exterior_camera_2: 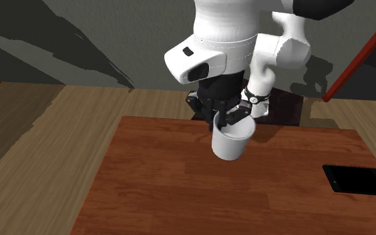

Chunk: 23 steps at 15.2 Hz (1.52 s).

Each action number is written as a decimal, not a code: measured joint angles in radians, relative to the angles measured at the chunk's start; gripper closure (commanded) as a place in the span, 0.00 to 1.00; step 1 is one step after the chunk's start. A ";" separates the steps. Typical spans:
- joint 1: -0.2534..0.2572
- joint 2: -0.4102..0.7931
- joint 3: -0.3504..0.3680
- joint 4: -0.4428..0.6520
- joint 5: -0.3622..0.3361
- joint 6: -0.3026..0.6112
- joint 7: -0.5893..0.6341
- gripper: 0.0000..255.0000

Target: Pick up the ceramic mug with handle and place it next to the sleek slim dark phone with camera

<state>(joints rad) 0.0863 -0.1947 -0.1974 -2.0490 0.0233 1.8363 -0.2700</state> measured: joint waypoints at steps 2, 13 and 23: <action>0.024 -0.020 0.036 -0.018 0.005 0.001 0.058 1.00; 0.133 -0.069 0.206 -0.083 0.046 0.030 0.320 1.00; 0.218 -0.017 0.339 -0.041 0.073 0.055 0.527 1.00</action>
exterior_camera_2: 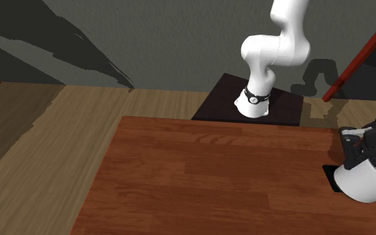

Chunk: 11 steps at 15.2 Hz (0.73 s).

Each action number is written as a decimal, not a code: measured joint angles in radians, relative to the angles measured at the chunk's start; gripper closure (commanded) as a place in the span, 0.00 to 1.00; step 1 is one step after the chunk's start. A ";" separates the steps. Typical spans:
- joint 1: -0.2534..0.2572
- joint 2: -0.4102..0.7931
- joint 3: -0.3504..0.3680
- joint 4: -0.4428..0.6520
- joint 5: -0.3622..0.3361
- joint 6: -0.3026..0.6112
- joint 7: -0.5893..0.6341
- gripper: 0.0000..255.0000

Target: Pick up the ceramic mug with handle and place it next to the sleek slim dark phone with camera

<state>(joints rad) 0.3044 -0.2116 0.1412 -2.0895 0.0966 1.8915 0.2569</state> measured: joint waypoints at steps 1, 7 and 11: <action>0.002 0.000 0.003 -0.011 0.001 0.011 0.004 1.00; 0.005 0.013 0.008 -0.078 0.003 0.091 0.005 1.00; 0.004 0.028 0.008 -0.116 0.003 0.145 0.000 1.00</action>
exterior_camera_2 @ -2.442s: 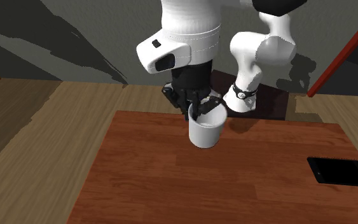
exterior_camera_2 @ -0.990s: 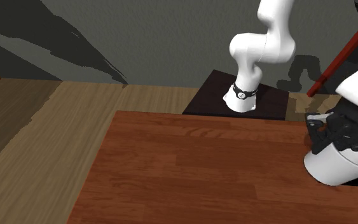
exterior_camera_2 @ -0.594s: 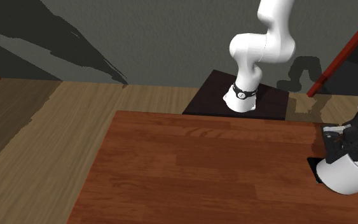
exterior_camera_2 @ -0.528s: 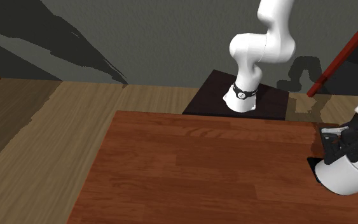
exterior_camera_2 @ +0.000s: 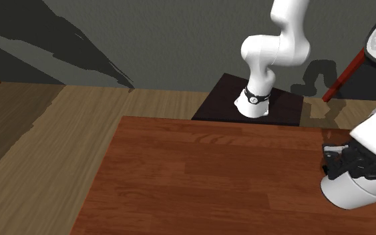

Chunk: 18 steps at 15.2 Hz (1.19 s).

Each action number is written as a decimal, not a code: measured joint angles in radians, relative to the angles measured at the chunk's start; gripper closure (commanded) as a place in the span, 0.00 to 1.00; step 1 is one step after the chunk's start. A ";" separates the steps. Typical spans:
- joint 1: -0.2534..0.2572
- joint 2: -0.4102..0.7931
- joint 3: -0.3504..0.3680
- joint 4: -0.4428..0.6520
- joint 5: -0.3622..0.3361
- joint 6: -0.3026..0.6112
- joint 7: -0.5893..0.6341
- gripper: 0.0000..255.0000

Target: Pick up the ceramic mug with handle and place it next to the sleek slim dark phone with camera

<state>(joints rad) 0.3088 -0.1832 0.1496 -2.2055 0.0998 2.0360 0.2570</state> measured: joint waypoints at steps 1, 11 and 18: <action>0.000 0.005 0.001 -0.009 0.000 0.014 0.000 1.00; 0.002 0.056 0.005 -0.094 0.000 0.149 -0.004 1.00; 0.003 0.112 0.008 -0.137 -0.003 0.248 -0.006 1.00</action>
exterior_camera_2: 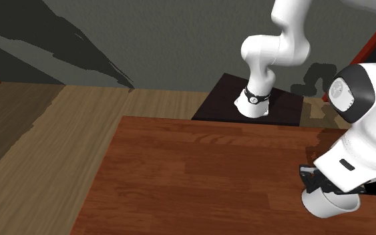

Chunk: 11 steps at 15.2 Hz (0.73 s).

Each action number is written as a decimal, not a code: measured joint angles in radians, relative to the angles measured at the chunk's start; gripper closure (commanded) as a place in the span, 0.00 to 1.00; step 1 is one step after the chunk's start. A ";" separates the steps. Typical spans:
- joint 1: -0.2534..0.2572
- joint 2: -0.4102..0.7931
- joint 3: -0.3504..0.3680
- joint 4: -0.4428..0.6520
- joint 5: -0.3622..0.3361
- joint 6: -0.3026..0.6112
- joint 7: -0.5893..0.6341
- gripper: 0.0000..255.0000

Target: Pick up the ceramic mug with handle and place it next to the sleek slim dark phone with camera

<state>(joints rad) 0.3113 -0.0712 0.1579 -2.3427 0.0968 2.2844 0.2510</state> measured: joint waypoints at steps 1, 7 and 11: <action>0.000 0.003 0.000 -0.004 0.000 0.006 0.000 1.00; 0.001 0.005 0.001 -0.007 0.000 0.012 0.001 1.00; 0.001 0.005 0.001 -0.007 0.000 0.012 0.001 0.00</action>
<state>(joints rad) 0.3121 -0.0667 0.1588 -2.3496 0.0968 2.2967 0.2520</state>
